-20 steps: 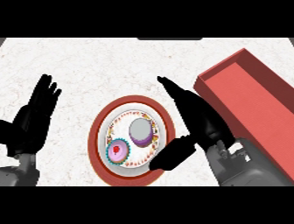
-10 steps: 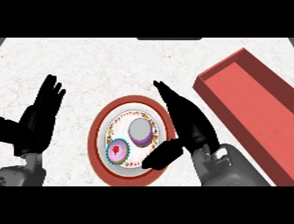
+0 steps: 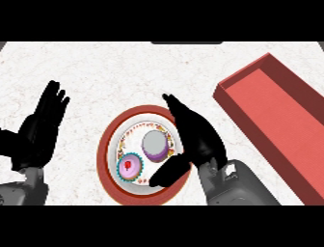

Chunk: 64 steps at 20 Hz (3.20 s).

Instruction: Pick the can from the plate and place it in the cardboard box

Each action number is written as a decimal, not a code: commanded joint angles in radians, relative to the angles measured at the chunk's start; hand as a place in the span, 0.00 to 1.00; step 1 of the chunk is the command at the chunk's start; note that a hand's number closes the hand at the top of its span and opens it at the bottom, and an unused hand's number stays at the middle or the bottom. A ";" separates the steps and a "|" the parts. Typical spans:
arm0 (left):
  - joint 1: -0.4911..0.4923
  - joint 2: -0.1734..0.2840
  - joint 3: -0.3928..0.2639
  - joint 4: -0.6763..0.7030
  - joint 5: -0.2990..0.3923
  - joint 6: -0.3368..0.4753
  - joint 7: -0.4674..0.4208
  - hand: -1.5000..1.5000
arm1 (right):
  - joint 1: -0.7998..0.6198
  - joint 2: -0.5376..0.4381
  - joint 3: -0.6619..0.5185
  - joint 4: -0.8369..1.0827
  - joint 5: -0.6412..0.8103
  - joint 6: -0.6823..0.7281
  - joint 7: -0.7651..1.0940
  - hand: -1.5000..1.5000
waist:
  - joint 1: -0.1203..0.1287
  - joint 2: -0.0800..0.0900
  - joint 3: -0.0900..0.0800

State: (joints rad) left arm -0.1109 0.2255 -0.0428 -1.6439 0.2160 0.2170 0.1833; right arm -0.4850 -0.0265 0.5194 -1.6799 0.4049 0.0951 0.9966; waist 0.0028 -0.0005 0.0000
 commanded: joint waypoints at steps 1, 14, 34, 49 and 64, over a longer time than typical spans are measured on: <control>-0.035 -0.033 0.013 0.070 -0.016 -0.010 -0.037 0.50 | 0.018 0.025 0.045 0.095 0.075 -0.057 -0.041 0.00 | -0.001 0.001 0.000; -0.039 -0.055 0.070 0.079 -0.045 -0.059 -0.034 0.50 | -0.040 0.026 -0.014 0.216 0.029 -0.036 -0.102 0.00 | 0.000 0.001 0.000; 0.036 -0.103 0.069 -0.041 -0.095 -0.082 0.040 0.50 | 0.036 0.027 0.094 0.277 0.057 -0.097 -0.166 0.00 | 0.000 0.000 0.000; 0.058 -0.090 0.117 -0.029 -0.077 -0.141 0.001 0.50 | -0.011 0.026 0.131 0.330 0.199 -0.145 -0.272 1.00 | 0.002 0.000 0.000; 0.017 -0.062 0.148 -0.053 -0.054 -0.135 0.073 0.50 | 0.121 -0.010 0.781 -0.253 0.646 0.110 -0.037 1.00 | -0.010 -0.006 0.000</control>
State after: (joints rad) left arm -0.0819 0.1337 0.0712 -1.6893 0.1299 0.1056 0.2325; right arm -0.4129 -0.0392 1.1953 -1.7241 0.9761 0.1208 0.8723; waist -0.0079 -0.0111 0.0003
